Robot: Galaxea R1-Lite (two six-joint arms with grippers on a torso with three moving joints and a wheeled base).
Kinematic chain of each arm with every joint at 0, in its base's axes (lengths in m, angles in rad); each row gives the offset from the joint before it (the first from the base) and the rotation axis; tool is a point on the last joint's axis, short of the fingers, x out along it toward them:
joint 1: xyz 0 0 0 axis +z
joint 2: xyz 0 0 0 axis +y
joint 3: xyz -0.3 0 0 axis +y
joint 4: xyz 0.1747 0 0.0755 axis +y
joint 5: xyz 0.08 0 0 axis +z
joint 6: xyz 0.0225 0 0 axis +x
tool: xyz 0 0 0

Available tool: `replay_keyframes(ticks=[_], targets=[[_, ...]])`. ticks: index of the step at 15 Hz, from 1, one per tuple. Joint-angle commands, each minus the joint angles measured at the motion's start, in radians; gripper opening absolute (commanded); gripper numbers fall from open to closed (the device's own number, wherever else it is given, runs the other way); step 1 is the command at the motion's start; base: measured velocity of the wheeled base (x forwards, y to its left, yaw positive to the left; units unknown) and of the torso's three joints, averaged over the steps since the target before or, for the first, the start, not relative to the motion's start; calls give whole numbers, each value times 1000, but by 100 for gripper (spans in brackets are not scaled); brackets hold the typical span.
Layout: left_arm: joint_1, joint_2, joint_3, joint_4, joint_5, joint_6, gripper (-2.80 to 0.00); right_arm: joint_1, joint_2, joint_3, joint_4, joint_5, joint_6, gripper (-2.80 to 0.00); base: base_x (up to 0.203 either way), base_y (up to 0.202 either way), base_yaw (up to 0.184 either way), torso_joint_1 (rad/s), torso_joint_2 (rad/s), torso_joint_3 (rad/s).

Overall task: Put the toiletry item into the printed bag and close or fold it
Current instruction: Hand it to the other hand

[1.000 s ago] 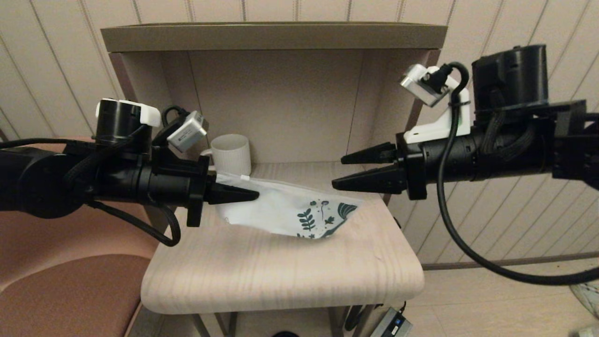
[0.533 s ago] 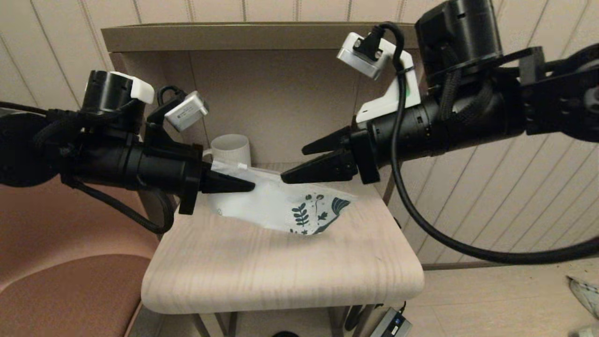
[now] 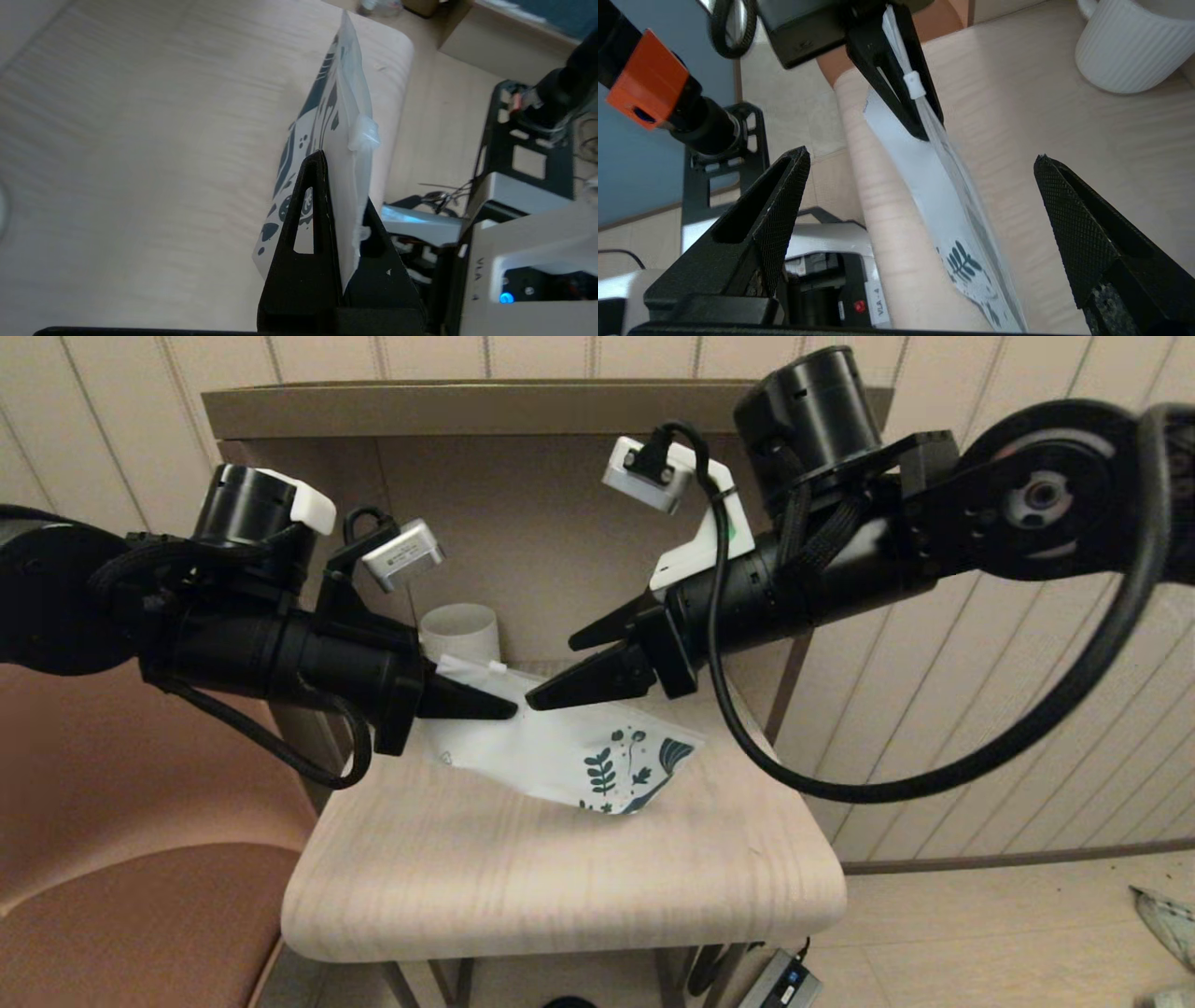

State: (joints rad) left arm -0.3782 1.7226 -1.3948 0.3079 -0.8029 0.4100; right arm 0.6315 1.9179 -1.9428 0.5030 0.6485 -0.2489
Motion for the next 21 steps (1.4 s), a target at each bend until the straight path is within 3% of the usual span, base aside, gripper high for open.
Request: replay_keyframes(ticks=[1,11,21], targets=[[-14,27,-10,4,-9,-7,-280,1,19,-5,3,12,-10,0,0,0,0,0,0,0],[-18,49,-20,2,-13,-14,-280,31,70,-15,-34,42,-35,0,0,0,0,0,0,0],[-16,31,-16,-3,-32,-10,-280,-22,58,19,-3,42,-34,0,0,0,0,0,0,0]])
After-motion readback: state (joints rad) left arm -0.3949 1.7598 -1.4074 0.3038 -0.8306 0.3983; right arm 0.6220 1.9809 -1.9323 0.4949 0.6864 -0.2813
